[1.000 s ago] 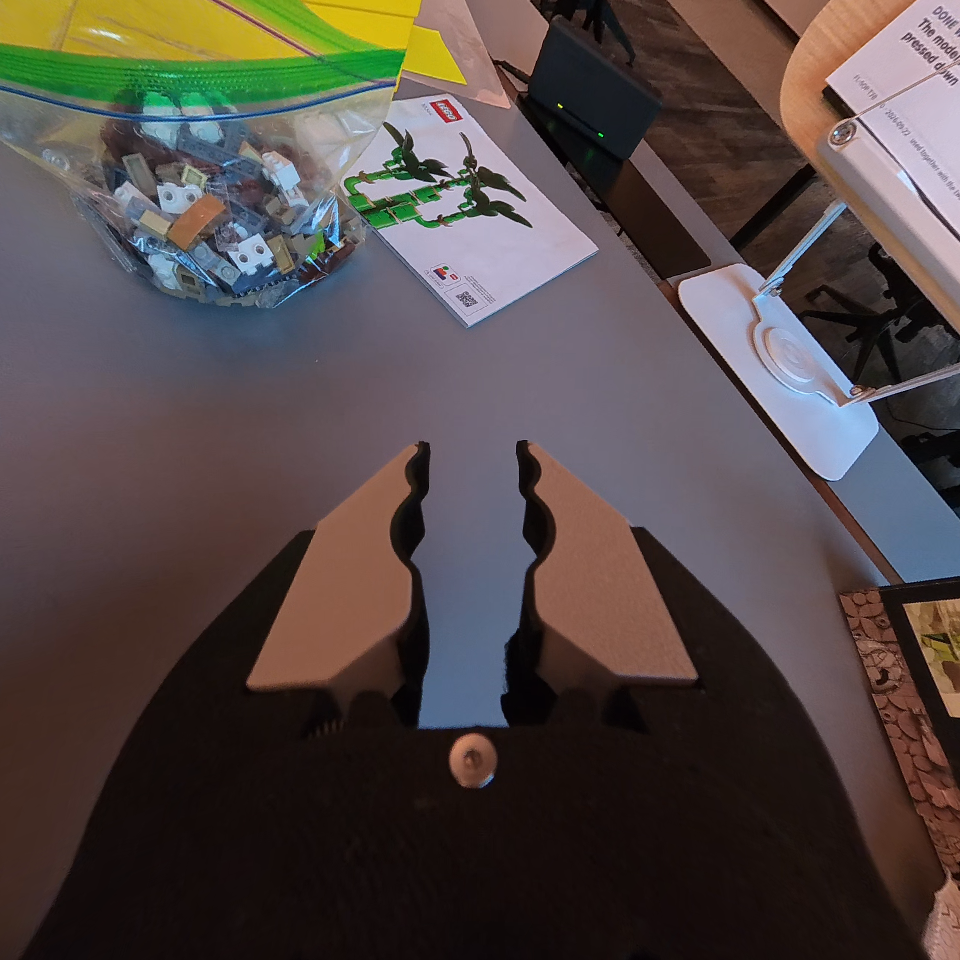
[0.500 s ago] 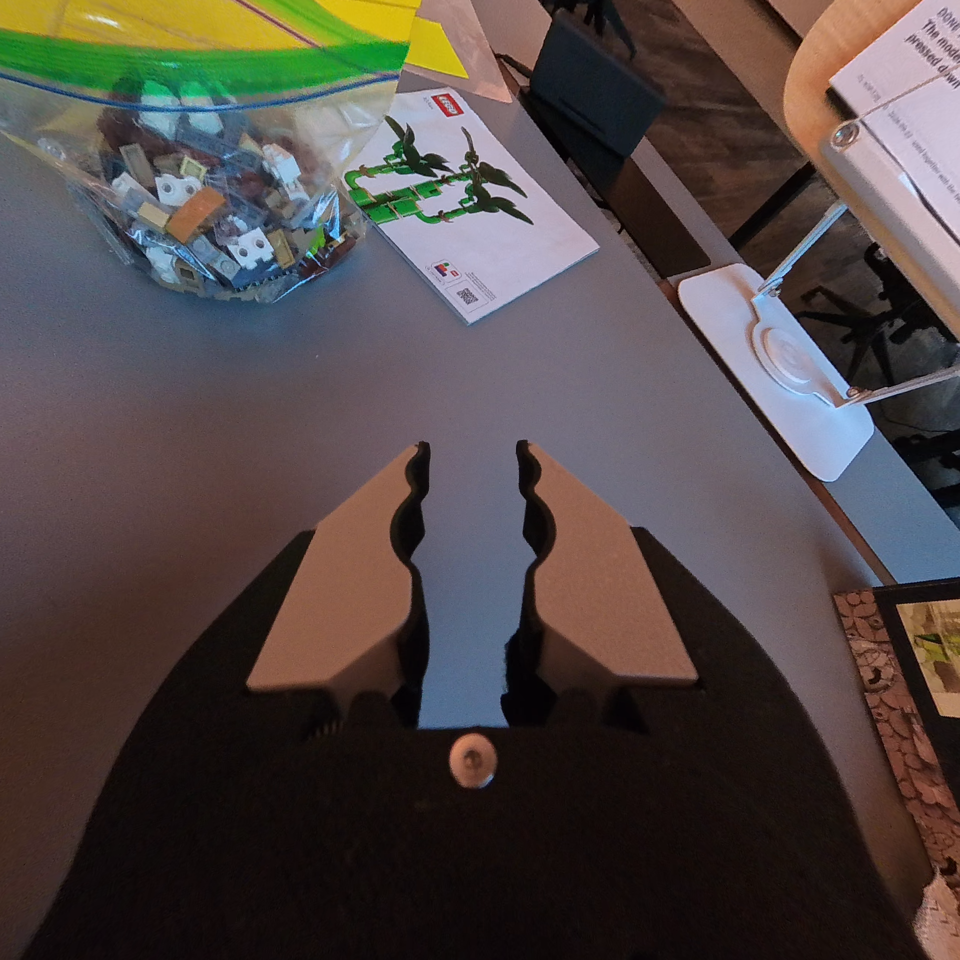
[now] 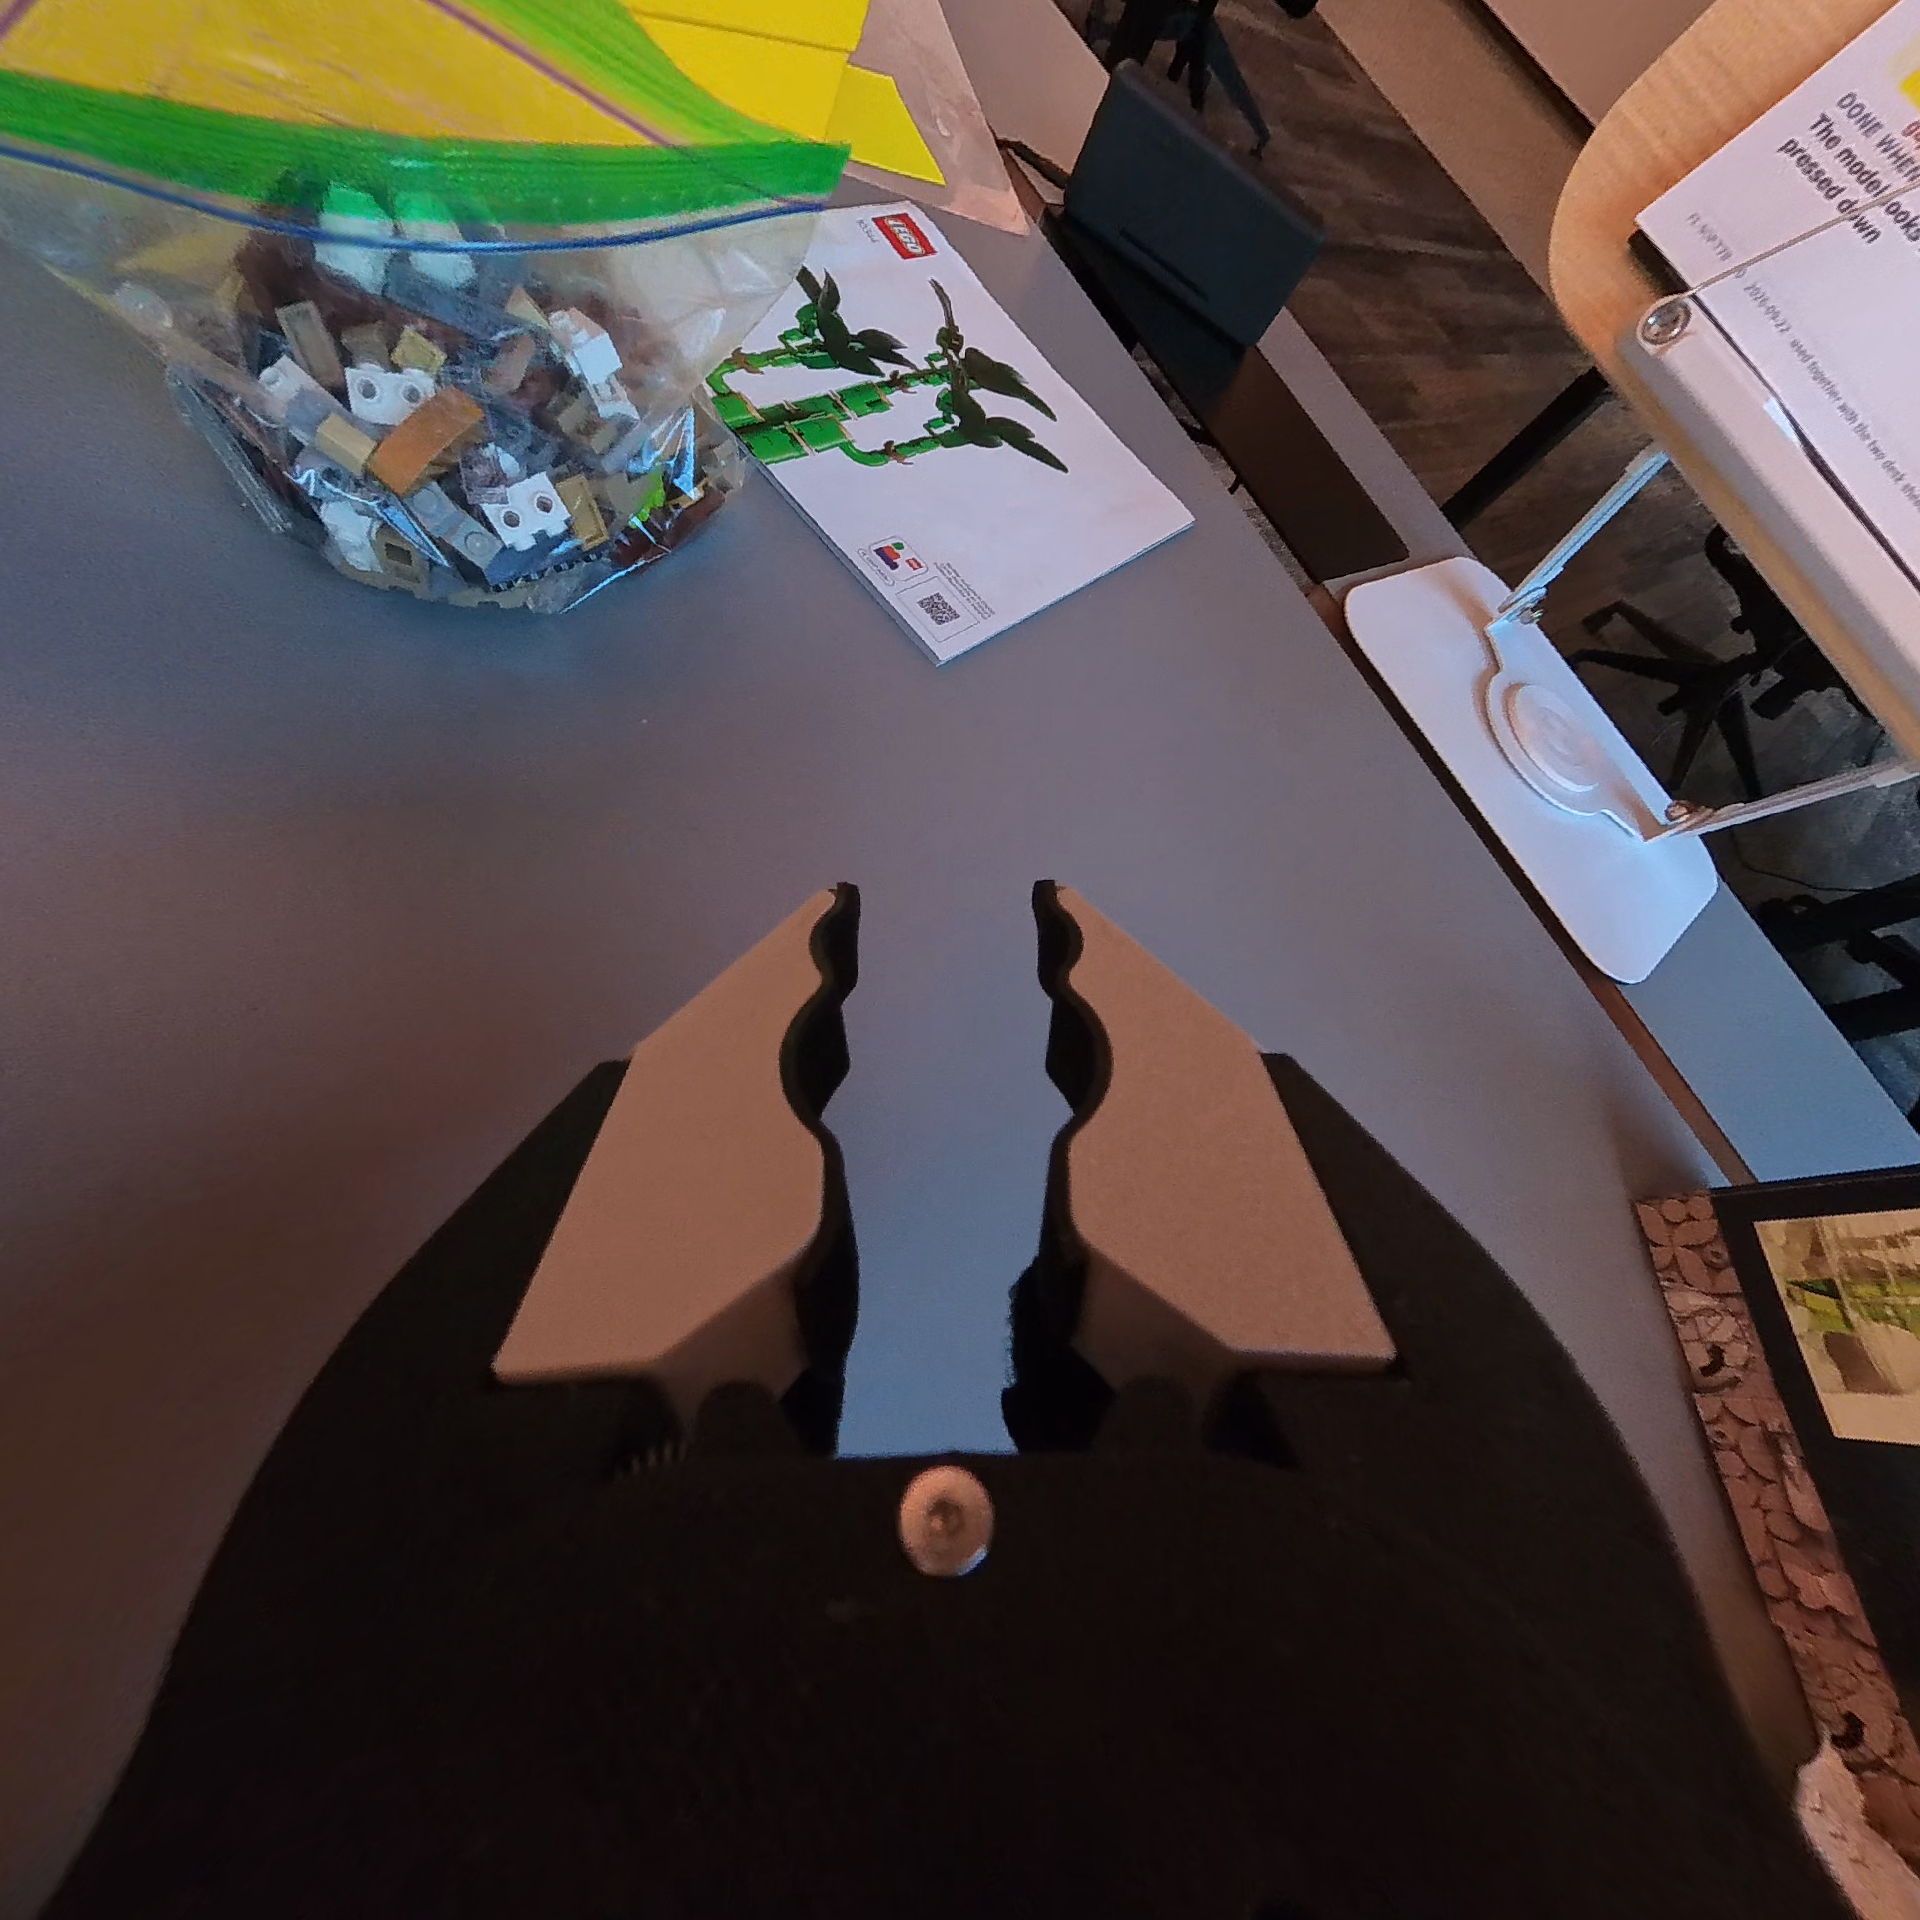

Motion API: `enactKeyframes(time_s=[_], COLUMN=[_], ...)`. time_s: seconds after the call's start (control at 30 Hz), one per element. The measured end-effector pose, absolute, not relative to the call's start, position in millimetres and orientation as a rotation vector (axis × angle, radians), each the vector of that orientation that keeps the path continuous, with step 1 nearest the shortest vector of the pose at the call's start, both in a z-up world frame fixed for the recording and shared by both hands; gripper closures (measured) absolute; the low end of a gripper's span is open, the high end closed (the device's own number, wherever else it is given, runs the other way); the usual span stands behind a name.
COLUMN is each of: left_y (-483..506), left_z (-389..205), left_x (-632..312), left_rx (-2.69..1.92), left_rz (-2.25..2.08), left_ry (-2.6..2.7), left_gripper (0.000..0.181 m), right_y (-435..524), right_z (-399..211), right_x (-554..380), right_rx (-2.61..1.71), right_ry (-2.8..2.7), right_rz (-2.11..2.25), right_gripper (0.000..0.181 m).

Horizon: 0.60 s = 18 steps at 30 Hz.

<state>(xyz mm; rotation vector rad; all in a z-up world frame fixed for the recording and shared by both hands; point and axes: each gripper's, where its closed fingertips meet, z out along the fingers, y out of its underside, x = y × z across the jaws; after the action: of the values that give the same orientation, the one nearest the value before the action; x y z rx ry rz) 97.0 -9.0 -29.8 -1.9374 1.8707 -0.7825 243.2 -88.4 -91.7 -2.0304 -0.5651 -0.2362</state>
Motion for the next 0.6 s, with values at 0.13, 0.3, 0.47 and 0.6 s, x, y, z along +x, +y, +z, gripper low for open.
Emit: enactKeyframes(time_s=[0.13, 0.3, 0.47, 0.6], left_y=[42.0, 83.4, 78.7, 60.1], left_z=[-33.4, -76.5, -122.4, -139.8], left_x=[31.1, -45.5, -62.2, -60.8], left_rx=[-1.978, -2.161, -1.737, -1.576], left_rz=[-0.577, -0.487, -0.254, -0.277], left_ry=[1.791, 1.832, 2.310, 2.553], left_gripper=[0.144, 0.139, 0.144, 0.138], right_y=[-90.0, -87.8, -85.7, -85.6], right_z=[-88.3, -80.8, -82.6, -81.5], right_x=[244.5, 247.5, 258.3, 266.7], right_rx=[-2.017, -1.979, -1.975, -1.963], right_ry=[-0.557, -0.523, -0.462, -0.394], right_rz=[-0.244, -0.248, -0.251, -0.226], right_gripper=[0.148, 0.148, 0.149, 0.149])
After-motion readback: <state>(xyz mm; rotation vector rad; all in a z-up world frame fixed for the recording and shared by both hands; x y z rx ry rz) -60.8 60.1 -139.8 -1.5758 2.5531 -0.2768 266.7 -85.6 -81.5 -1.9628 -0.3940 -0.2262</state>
